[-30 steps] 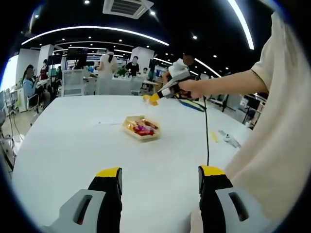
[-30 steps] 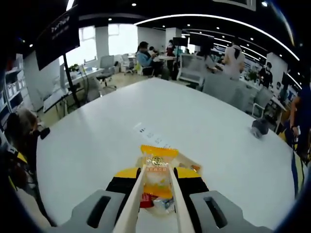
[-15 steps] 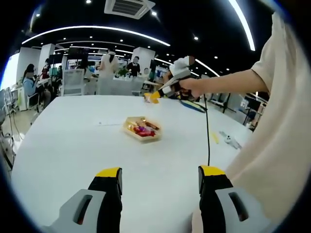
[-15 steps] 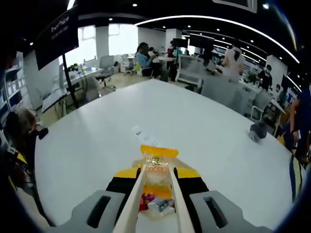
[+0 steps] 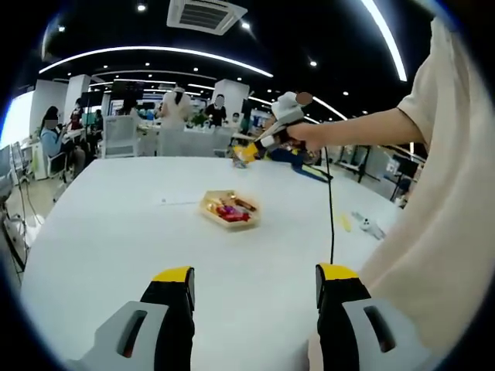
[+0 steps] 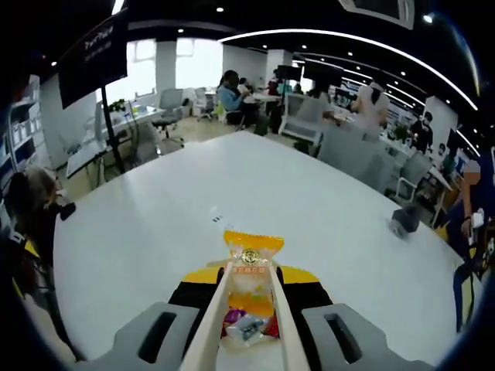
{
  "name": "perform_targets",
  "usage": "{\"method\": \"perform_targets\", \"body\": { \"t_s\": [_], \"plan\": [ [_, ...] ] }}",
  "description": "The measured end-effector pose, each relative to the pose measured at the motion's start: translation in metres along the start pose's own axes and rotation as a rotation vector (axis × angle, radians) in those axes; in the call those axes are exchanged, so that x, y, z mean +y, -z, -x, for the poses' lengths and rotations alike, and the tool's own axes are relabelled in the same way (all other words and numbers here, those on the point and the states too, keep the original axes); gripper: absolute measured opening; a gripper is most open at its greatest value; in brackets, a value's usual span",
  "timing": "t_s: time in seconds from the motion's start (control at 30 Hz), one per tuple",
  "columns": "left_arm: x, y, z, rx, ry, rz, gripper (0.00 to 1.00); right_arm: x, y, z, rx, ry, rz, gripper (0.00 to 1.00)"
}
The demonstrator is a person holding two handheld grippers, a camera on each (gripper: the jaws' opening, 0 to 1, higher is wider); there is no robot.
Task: Place the target food into the container with the food tongs after gripping and lifting it, then release it inside without dropping or visibly crushing the food.
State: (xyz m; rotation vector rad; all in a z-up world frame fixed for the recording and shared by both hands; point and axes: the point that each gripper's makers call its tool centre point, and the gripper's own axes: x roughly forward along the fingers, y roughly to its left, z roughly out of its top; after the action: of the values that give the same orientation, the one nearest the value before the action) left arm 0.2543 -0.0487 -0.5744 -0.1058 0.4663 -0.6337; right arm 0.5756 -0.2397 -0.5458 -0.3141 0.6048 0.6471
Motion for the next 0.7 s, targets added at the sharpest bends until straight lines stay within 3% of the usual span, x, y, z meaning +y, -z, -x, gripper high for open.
{"method": "perform_targets", "body": {
  "t_s": [0.13, 0.47, 0.7],
  "plan": [
    [-0.009, 0.006, 0.002, 0.013, 0.008, -0.012, 0.63, -0.006, -0.005, 0.005, -0.001, 0.007, 0.007, 0.26],
    [-0.023, -0.004, 0.003, -0.013, 0.017, -0.025, 0.63, -0.010, -0.027, 0.016, -0.028, 0.015, 0.037, 0.26],
    [-0.030, -0.001, 0.004, 0.004, 0.041, -0.038, 0.63, -0.010, -0.035, 0.017, -0.036, 0.014, 0.056, 0.27]
  ]
}}
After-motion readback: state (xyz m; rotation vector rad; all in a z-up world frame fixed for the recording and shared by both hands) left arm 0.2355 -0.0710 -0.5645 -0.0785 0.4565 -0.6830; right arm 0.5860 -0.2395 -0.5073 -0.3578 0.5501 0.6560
